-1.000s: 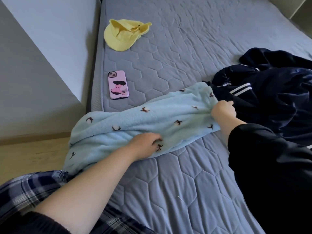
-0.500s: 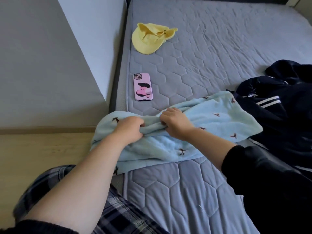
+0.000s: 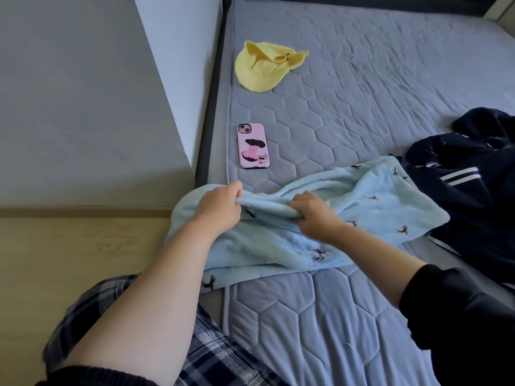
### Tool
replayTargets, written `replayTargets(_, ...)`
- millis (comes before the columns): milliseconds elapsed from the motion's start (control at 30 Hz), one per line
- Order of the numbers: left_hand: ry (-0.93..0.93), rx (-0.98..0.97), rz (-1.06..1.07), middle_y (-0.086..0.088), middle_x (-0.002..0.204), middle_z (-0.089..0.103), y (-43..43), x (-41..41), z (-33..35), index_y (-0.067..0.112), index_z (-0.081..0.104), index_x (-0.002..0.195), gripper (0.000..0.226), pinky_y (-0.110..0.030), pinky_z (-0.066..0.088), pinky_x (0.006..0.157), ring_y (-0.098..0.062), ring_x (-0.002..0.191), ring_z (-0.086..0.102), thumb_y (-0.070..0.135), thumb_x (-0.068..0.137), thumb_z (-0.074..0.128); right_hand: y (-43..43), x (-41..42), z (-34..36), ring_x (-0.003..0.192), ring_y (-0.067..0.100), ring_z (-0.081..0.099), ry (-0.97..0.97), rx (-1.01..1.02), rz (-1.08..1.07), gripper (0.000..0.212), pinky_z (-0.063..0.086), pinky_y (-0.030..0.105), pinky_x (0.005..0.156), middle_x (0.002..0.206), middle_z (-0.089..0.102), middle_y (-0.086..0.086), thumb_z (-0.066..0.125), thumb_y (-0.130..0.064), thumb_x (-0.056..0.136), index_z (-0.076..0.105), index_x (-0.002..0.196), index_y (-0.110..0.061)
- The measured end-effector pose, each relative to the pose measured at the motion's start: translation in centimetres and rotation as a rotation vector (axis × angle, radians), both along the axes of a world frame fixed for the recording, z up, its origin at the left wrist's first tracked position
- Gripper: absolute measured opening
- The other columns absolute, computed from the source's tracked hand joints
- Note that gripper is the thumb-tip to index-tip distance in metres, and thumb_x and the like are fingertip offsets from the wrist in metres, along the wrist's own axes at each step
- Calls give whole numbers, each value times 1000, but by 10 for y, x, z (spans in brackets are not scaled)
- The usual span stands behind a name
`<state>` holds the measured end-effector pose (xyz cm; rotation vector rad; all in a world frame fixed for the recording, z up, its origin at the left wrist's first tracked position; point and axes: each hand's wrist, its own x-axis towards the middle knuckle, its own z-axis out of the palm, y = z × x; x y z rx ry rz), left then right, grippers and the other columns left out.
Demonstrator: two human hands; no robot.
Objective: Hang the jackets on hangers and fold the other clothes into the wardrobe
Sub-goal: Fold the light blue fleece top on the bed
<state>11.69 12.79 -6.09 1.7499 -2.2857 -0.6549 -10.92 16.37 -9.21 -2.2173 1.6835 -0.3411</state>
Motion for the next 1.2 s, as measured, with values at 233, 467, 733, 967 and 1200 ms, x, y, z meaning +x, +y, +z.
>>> replayTargets(233, 147, 346, -42, 1, 59, 42, -23, 1, 14, 18, 44, 60, 39, -30, 27, 55, -19, 65, 42, 29, 96, 53, -33, -13, 63, 55, 7, 45, -63, 634, -148, 32, 33, 23, 53, 55, 50, -16, 57, -38, 93, 54, 66, -21)
replayTargets(467, 49, -329, 197, -13, 99, 57, -21, 7, -7, 8, 62, 95, 14, -39, 39, 75, -33, 94, 52, 4, 82, 63, -46, -21, 13, 101, 35, 53, 35, -245, -404, 32, 39, 40, 82, 105, 60, 14, 63, -21, 87, 60, 112, -3)
replayTargets(733, -77, -169, -139, 1, 129, 55, 8, -18, -23, 21, 59, 120, 32, -32, 37, 92, -21, 119, 46, 29, 90, 53, -3, -12, -27, 113, 32, 50, 91, -41, -181, 34, 35, 37, 97, 123, 57, 11, 44, -20, 97, 55, 126, -7)
replayTargets(967, -334, -53, -263, -2, 161, 2, 33, -43, -44, 26, 12, 152, 67, -53, 4, 117, -20, 148, -2, 50, 96, 38, -35, -58, 11, 113, 32, 52, 281, 172, -564, 40, 41, 35, 81, 135, 44, 8, 43, -4, 92, 50, 131, -13)
replayTargets(1200, -377, -25, -253, 0, 161, -7, 30, -45, -48, 27, 1, 153, 70, -52, -1, 116, -19, 148, -9, 47, 96, 37, -54, -82, 32, 123, 29, 51, 832, 285, -458, 38, 43, 37, 95, 132, 54, 10, 50, -13, 94, 49, 132, -10)
